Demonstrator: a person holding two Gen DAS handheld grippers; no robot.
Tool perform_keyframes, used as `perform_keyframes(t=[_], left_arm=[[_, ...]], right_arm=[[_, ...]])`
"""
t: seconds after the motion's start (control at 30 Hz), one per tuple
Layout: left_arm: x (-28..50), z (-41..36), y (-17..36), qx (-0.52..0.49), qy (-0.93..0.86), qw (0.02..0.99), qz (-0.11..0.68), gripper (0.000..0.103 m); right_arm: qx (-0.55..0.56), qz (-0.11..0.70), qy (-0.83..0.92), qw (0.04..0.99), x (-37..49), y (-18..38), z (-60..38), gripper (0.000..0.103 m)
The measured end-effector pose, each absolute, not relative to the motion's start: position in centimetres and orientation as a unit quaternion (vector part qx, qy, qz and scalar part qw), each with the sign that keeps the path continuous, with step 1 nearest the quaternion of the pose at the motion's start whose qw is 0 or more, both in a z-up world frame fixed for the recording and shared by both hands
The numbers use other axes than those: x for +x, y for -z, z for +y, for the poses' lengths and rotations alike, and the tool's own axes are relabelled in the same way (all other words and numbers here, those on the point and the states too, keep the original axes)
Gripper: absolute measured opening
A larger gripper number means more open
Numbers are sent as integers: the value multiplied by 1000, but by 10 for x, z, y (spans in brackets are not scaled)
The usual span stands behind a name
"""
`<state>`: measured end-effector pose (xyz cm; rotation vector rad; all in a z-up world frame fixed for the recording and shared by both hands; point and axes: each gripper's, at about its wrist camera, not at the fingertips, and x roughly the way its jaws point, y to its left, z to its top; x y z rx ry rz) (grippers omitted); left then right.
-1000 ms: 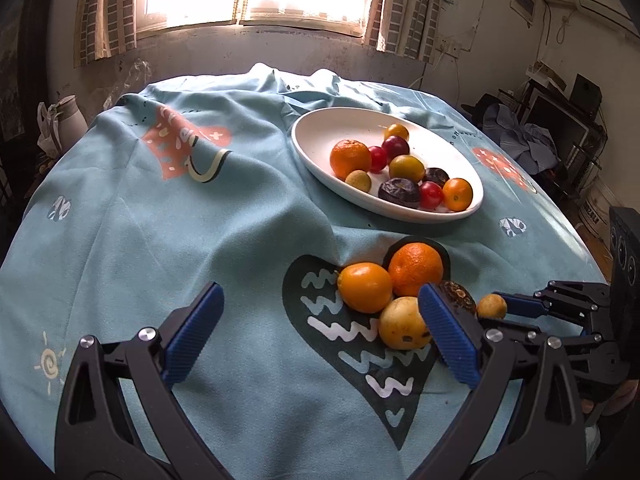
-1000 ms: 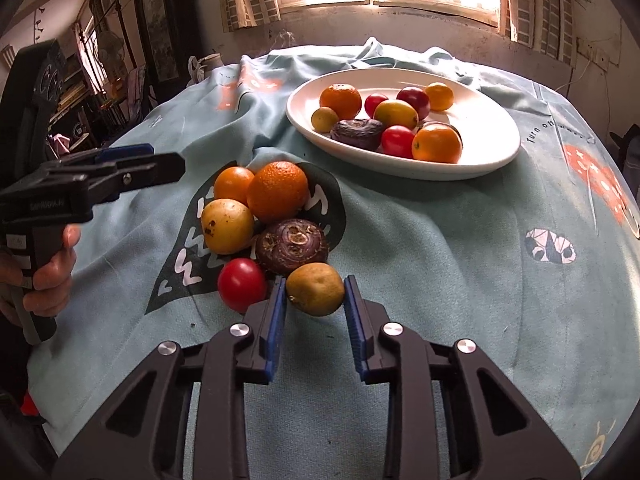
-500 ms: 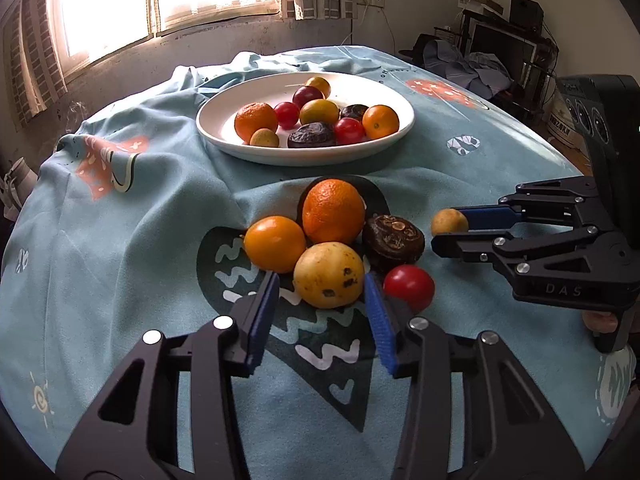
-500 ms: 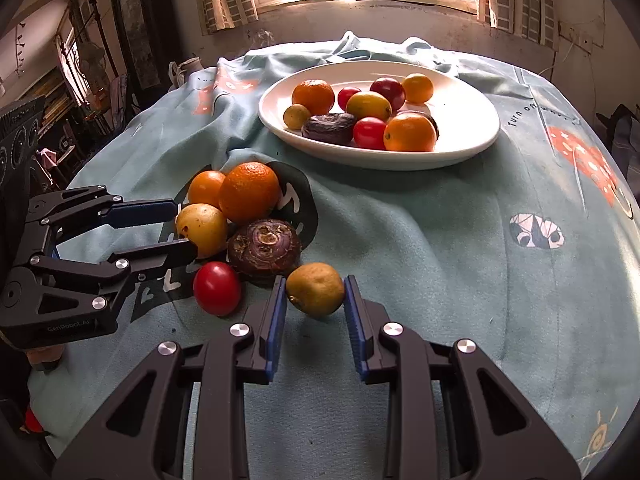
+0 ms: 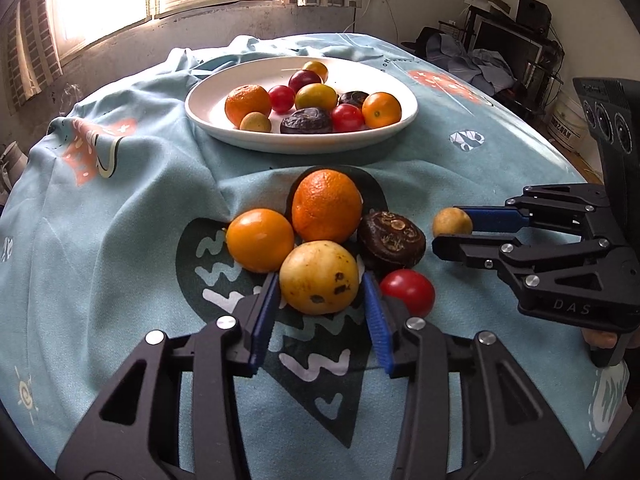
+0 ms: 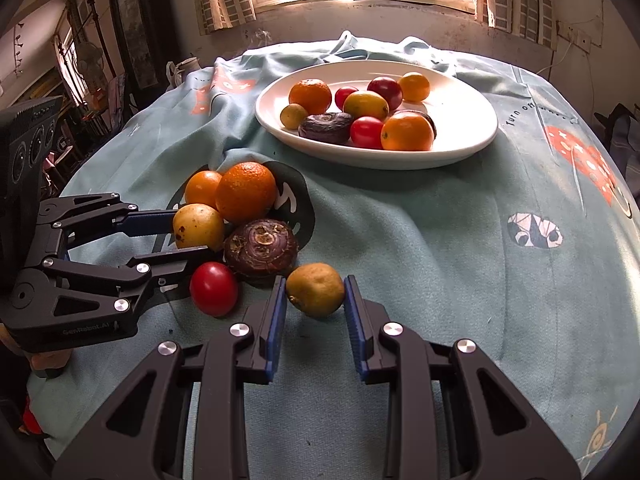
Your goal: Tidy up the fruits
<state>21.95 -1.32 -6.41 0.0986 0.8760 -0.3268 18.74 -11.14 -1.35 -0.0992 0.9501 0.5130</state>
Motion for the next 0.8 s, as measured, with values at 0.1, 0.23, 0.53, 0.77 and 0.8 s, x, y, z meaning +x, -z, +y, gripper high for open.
perform_keyframes(t=[0.1,0.23,0.53,0.77,0.8], left_arm=[[219,-13,64,49,157,893,420,40],[212,-16,64,65,155,895,413,39],[197,-8,35,27,186,903,386,39],[246,-9,-3,30,173,916,360,39],[258,-10,-7,31,168,919,356,39]], right_arm=[[-49,451,-244,857,187,13,-112,29],[-55,445,-243,860,185,11,-111,29],[-42,420,-256,870,177,-4,-111,29],[-25,341,-228,912,199,-39,-115,29],[-18,333,-221,917,209,-42,-117,29]])
